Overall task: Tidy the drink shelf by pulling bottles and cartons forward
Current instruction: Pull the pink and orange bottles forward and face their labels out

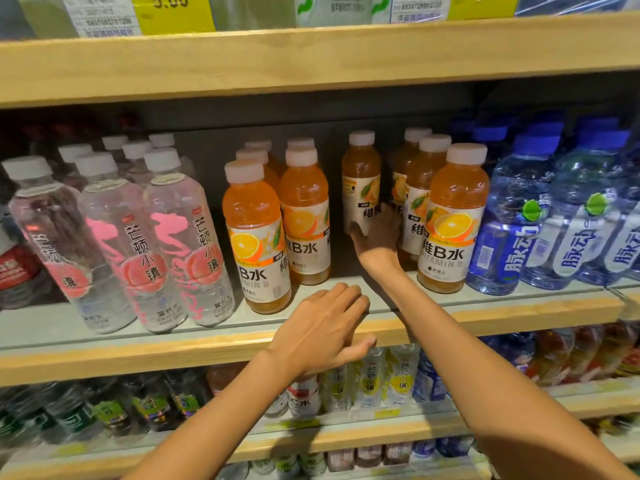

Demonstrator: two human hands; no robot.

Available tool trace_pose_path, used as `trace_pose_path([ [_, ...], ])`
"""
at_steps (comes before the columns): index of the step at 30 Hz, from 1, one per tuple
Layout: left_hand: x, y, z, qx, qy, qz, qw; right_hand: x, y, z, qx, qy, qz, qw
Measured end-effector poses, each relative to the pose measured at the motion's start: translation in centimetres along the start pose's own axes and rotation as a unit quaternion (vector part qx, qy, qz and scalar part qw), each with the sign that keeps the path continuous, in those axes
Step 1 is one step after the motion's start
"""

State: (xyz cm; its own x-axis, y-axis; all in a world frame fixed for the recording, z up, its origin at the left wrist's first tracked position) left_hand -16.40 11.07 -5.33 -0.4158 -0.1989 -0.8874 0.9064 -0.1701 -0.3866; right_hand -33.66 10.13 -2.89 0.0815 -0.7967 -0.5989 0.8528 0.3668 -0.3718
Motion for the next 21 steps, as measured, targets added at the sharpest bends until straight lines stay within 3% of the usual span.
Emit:
trace_pose_path([
  [4,0.1,0.0,0.0,-0.002,0.006,0.009,1.000,1.1,-0.8,-0.1,0.002,-0.052,0.019,0.998],
  [10,0.0,0.1,0.1,-0.011,0.004,0.008,1.000,1.9,-2.0,-0.8,0.022,-0.235,0.017,0.972],
  [21,0.1,0.0,0.1,-0.019,0.005,0.015,1.000,1.4,-1.2,-0.6,-0.004,-0.239,0.002,0.971],
])
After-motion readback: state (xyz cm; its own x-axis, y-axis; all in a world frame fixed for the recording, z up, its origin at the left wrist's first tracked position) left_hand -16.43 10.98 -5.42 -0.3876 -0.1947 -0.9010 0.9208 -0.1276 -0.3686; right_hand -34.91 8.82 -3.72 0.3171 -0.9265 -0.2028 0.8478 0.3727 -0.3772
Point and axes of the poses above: each hand's wrist, its own y-axis away from the middle knuckle, its own x-axis out of the palm, z = x × y, the point moved 5 cm from there along -y, towards the middle knuckle
